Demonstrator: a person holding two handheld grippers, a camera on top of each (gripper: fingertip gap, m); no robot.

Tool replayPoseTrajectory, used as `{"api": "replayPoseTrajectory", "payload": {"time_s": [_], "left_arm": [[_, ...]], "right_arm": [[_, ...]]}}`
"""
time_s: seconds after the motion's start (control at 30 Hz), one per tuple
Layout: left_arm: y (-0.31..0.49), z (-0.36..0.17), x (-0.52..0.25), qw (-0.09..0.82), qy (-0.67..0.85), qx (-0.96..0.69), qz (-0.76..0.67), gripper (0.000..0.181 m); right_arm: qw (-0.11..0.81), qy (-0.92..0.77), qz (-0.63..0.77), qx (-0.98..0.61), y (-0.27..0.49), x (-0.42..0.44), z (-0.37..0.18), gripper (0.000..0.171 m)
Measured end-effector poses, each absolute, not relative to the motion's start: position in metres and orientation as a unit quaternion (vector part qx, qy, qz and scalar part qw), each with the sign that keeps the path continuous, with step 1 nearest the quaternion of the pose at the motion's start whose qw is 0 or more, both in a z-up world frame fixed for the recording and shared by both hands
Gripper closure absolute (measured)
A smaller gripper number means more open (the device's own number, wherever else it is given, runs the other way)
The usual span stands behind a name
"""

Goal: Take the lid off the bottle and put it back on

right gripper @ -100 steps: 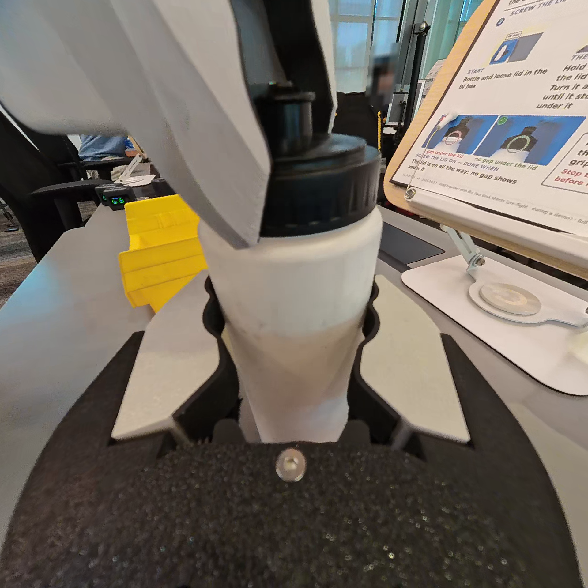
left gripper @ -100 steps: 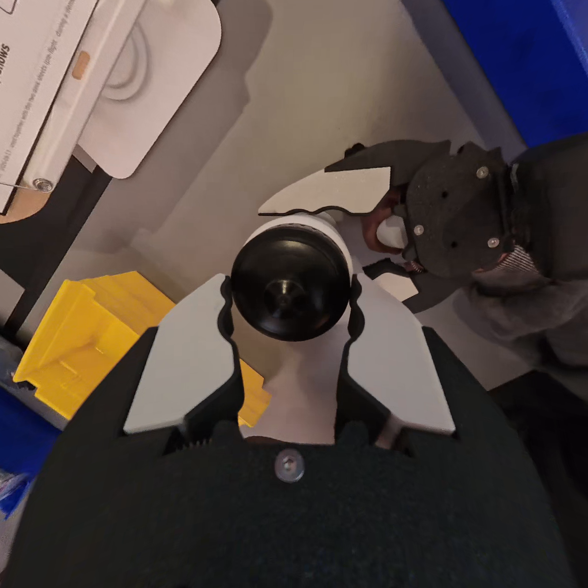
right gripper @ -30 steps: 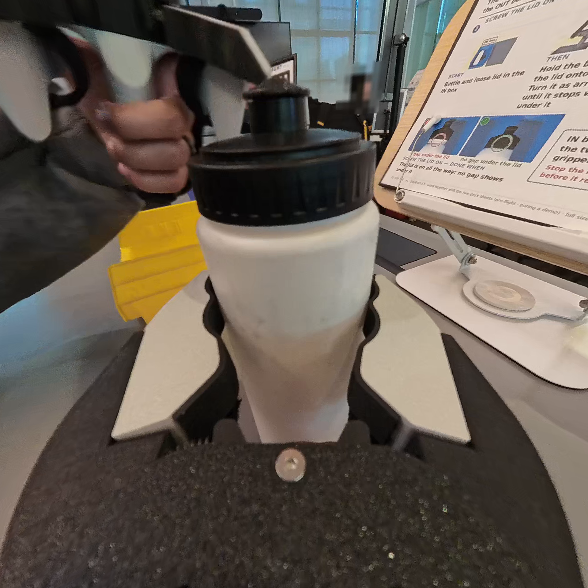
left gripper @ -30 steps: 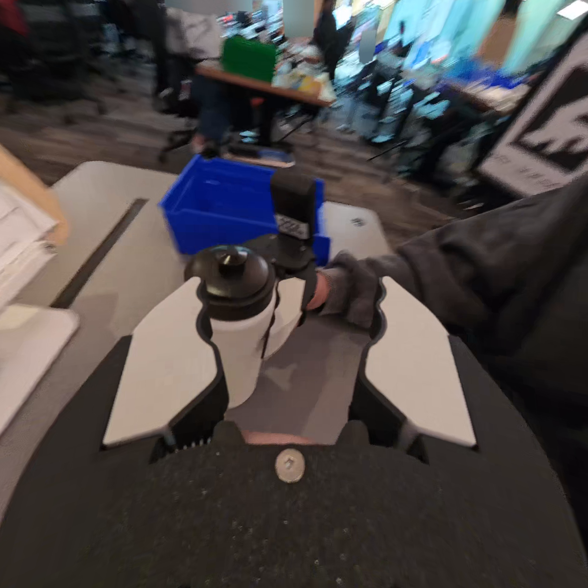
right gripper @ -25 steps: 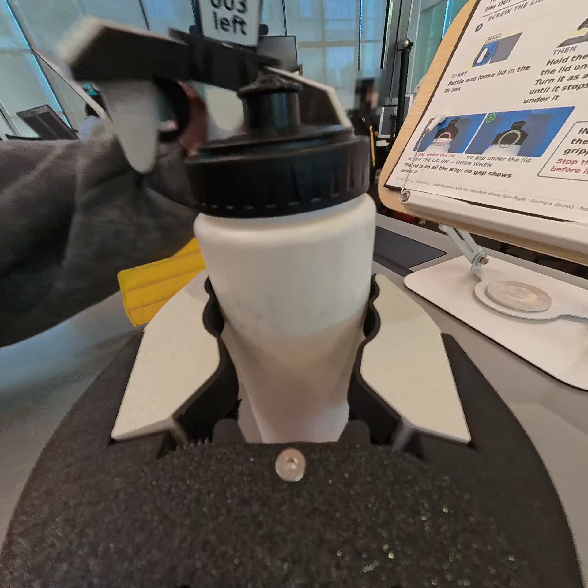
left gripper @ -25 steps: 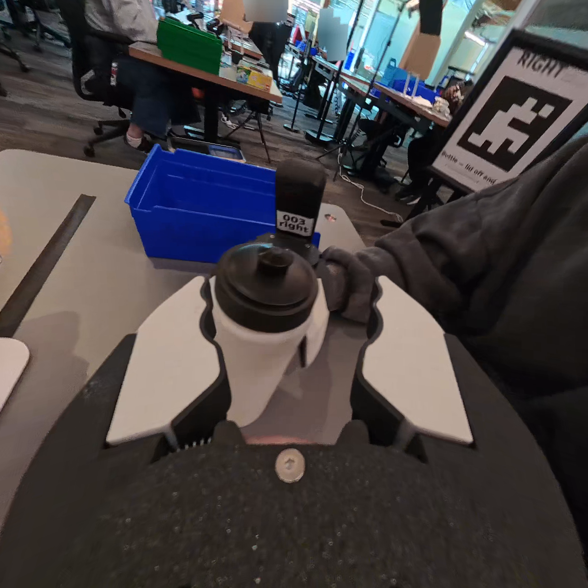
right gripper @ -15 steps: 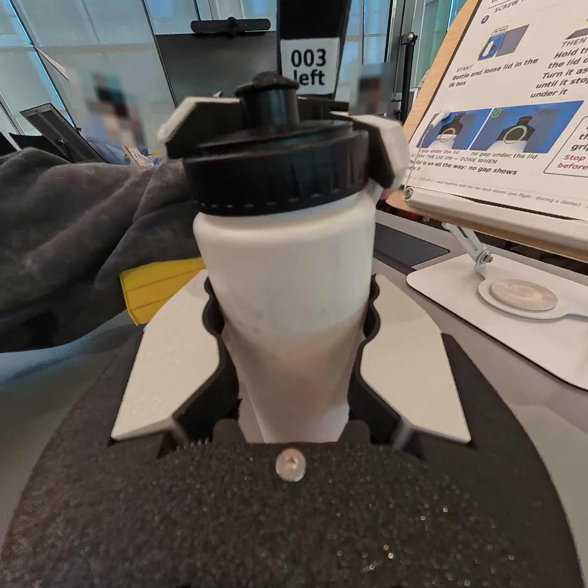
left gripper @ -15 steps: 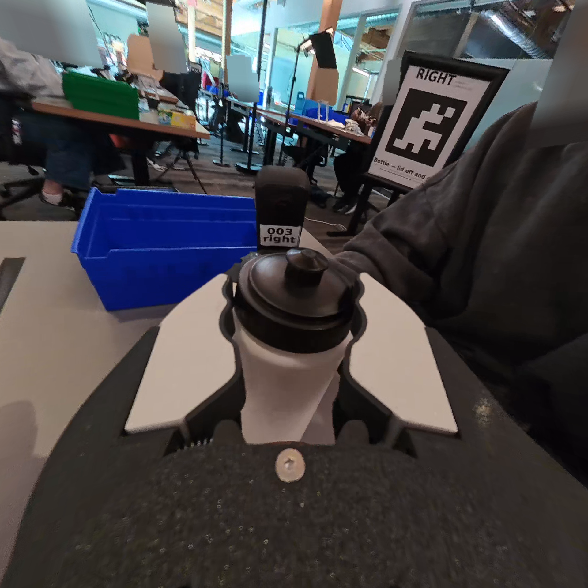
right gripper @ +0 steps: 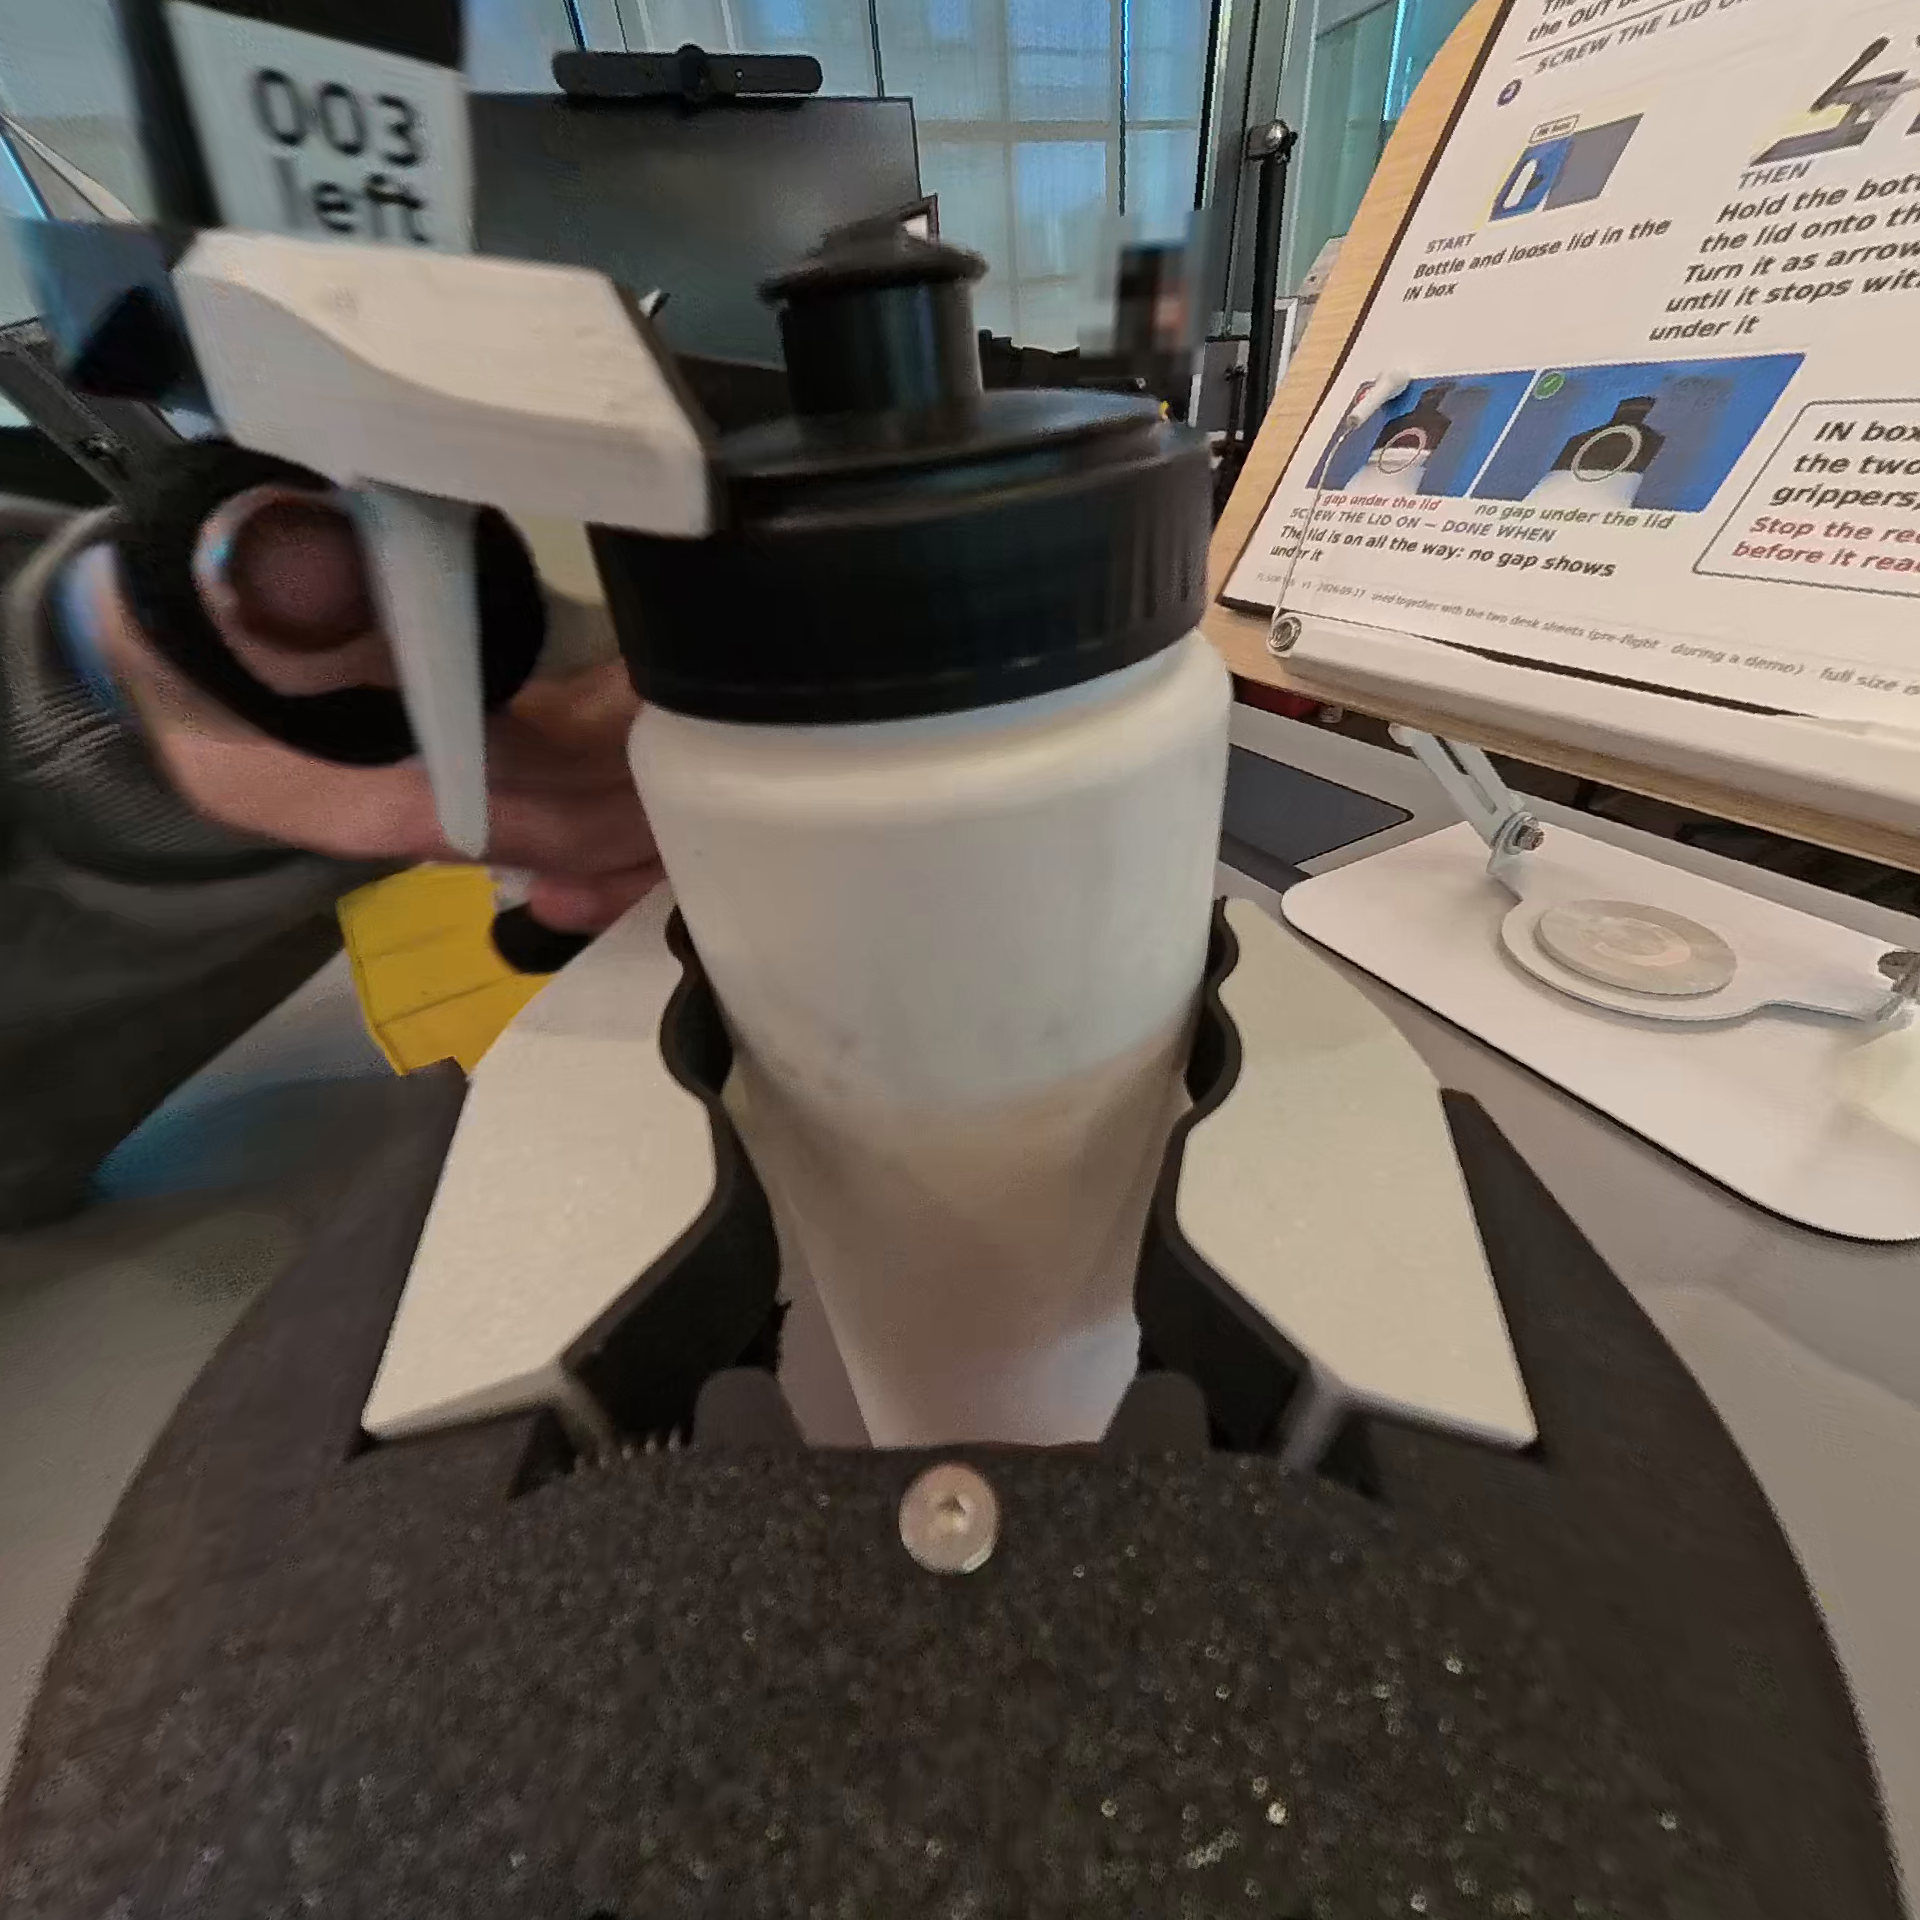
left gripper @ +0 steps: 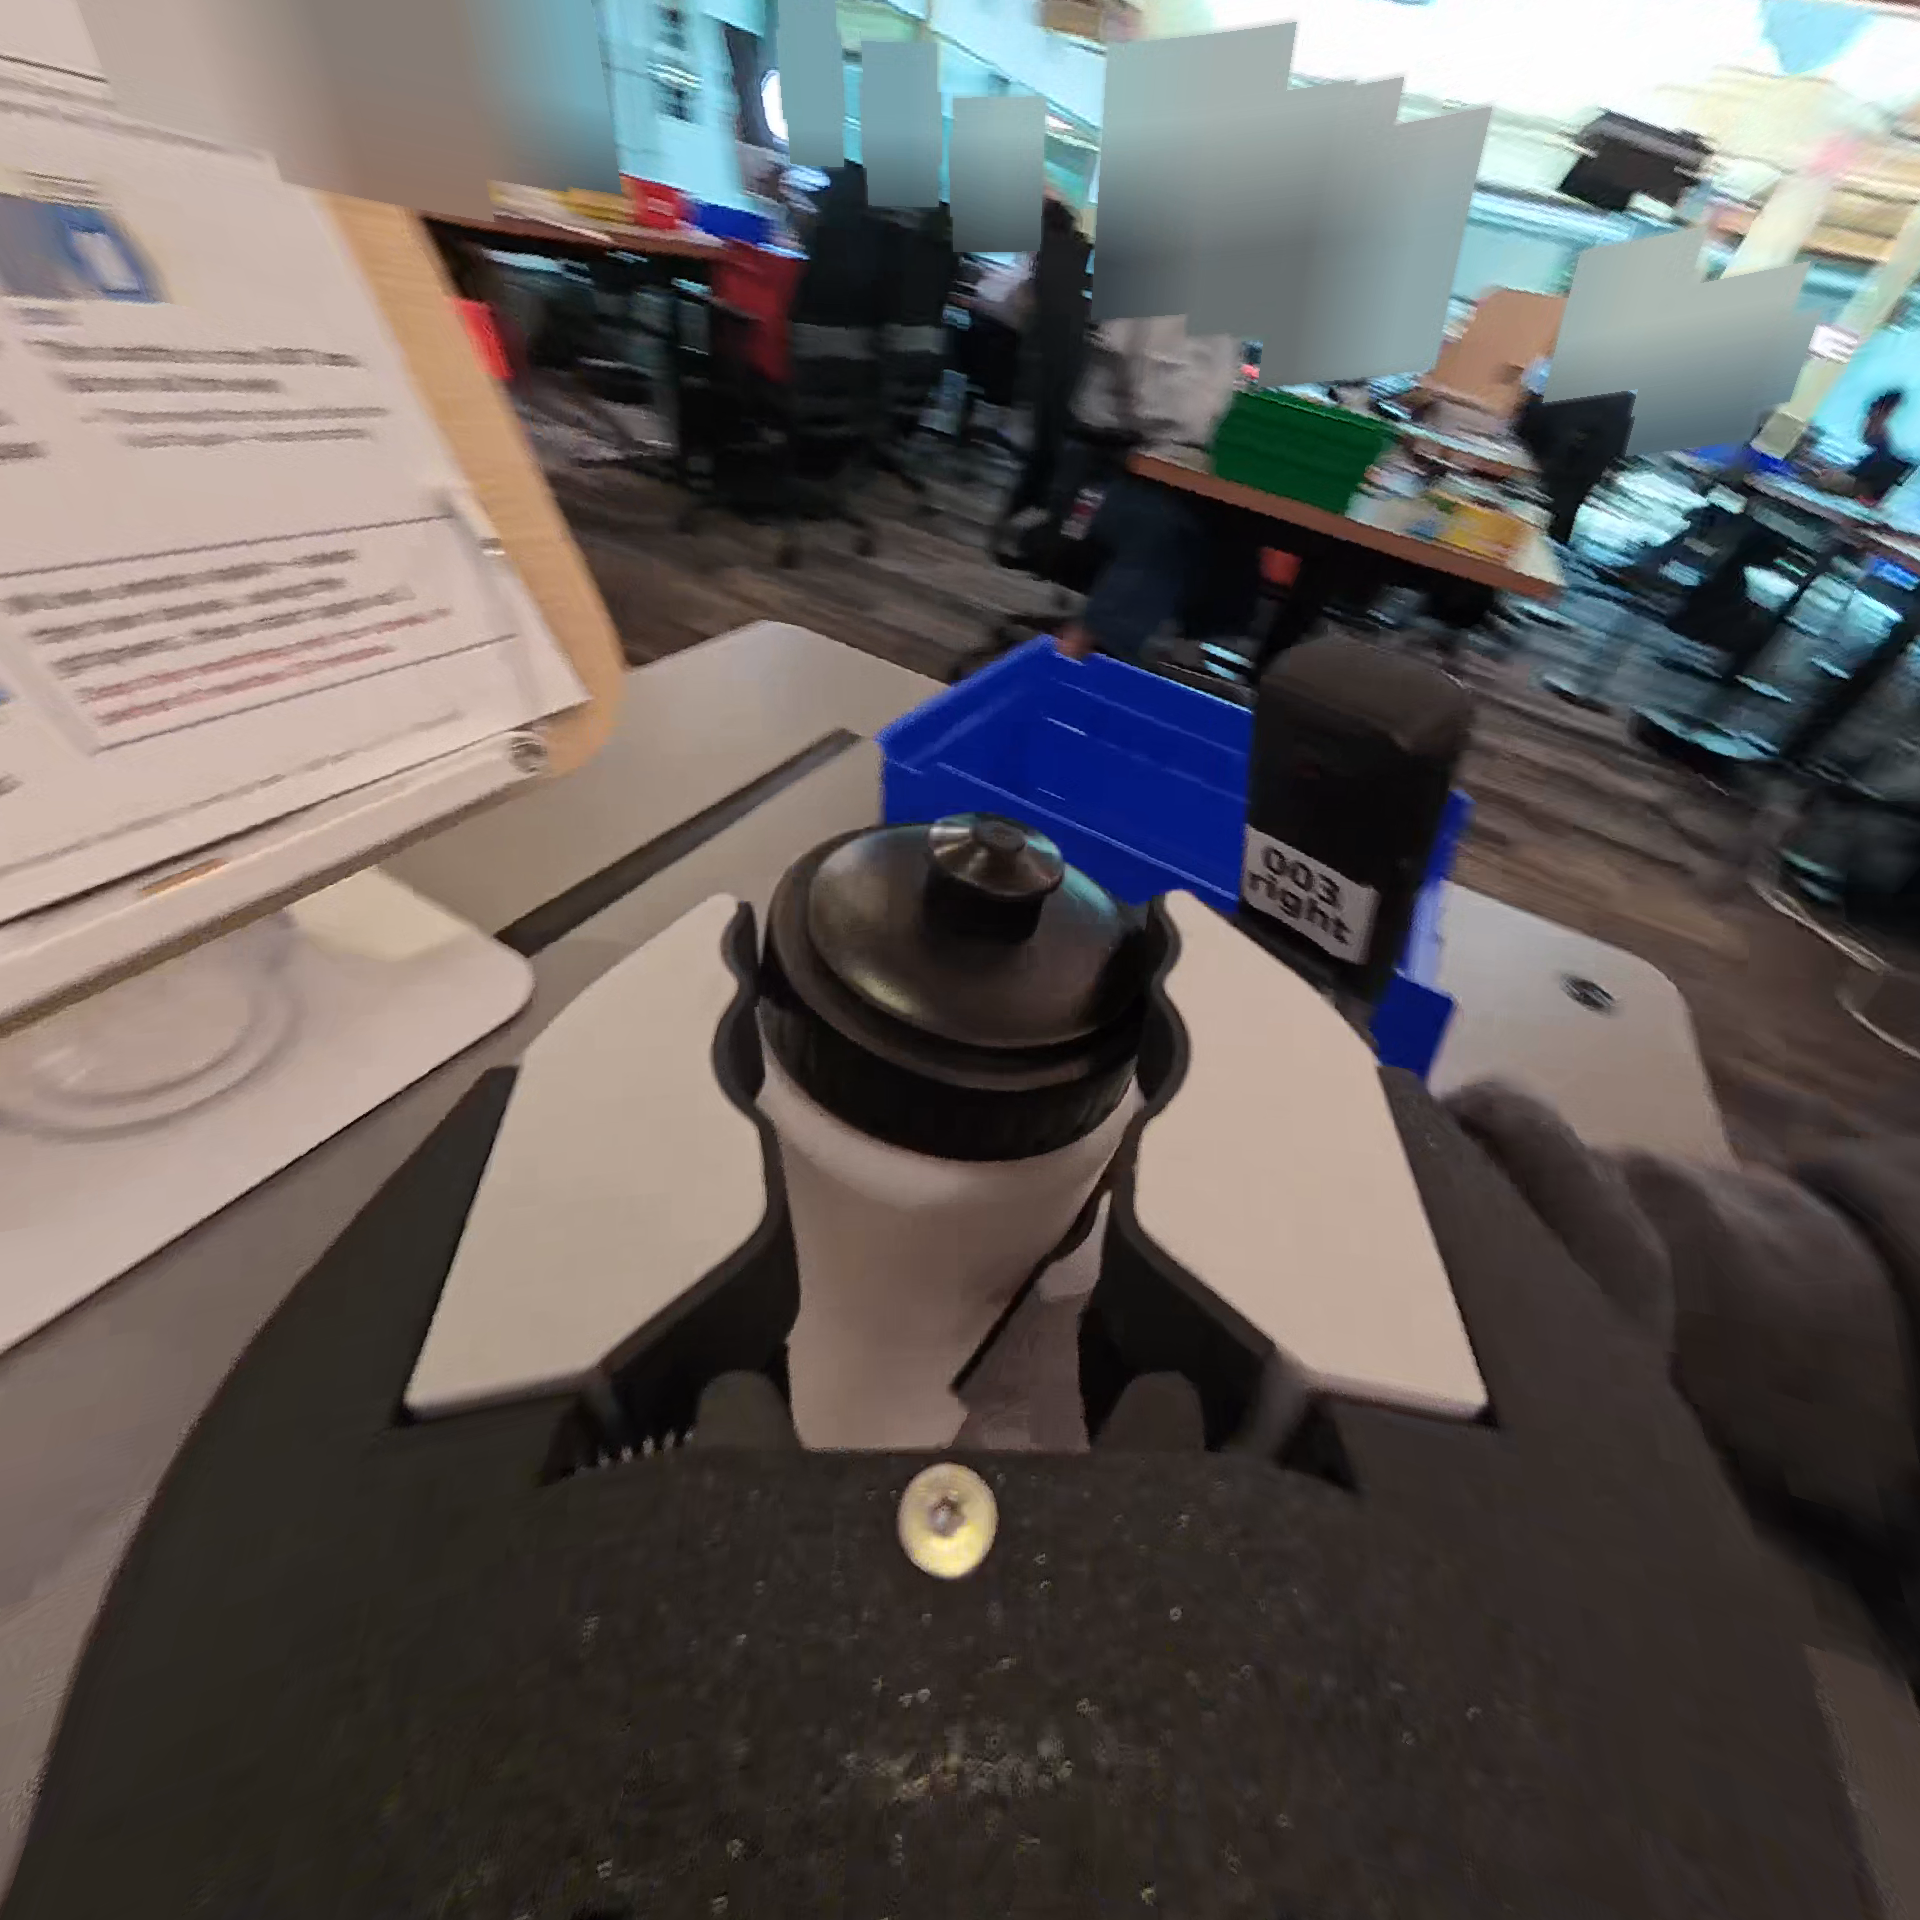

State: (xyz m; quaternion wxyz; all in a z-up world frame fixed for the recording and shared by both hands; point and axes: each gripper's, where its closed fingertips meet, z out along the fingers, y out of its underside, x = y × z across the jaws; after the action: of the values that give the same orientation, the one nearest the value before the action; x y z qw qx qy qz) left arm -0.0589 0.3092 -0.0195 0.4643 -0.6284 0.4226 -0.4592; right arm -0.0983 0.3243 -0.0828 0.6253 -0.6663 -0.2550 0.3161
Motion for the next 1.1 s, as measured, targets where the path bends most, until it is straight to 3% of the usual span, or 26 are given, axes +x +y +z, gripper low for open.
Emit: {"api": "replayPoseTrajectory", "payload": {"time_s": [0.2,0.4,0.47,0.57,0.63,0.73,0.93,1.1], "left_arm": [[0.321,-0.017,-0.065,0.599,0.230,-0.697,-0.321,0.111],[0.320,-0.016,-0.066,0.636,0.167,-0.712,-0.247,0.111],[0.315,-0.016,-0.066,0.616,0.213,-0.712,-0.260,0.109],[0.297,-0.011,-0.072,0.588,0.359,-0.671,-0.273,0.085],[0.283,-0.009,-0.079,0.564,0.469,-0.619,-0.280,0.081],[0.264,-0.023,-0.093,0.457,0.600,-0.566,-0.332,0.080],[0.285,0.007,-0.098,0.349,0.591,-0.492,-0.536,0.083],[0.302,-0.009,-0.093,0.245,0.621,-0.444,-0.598,0.077]], "right_arm": [[0.626,-0.249,0.308,-0.671,0.326,-0.099,-0.083,0.083],[0.630,-0.247,0.305,-0.670,0.325,-0.096,-0.083,0.084],[0.629,-0.250,0.301,-0.672,0.325,-0.097,-0.083,0.083],[0.628,-0.248,0.307,-0.670,0.326,-0.098,-0.083,0.083],[0.629,-0.250,0.310,-0.668,0.327,-0.099,-0.083,0.083],[0.628,-0.251,0.310,-0.668,0.326,-0.099,-0.083,0.083],[0.628,-0.252,0.315,-0.665,0.326,-0.099,-0.083,0.083],[0.627,-0.251,0.319,-0.665,0.327,-0.099,-0.083,0.083]]}}
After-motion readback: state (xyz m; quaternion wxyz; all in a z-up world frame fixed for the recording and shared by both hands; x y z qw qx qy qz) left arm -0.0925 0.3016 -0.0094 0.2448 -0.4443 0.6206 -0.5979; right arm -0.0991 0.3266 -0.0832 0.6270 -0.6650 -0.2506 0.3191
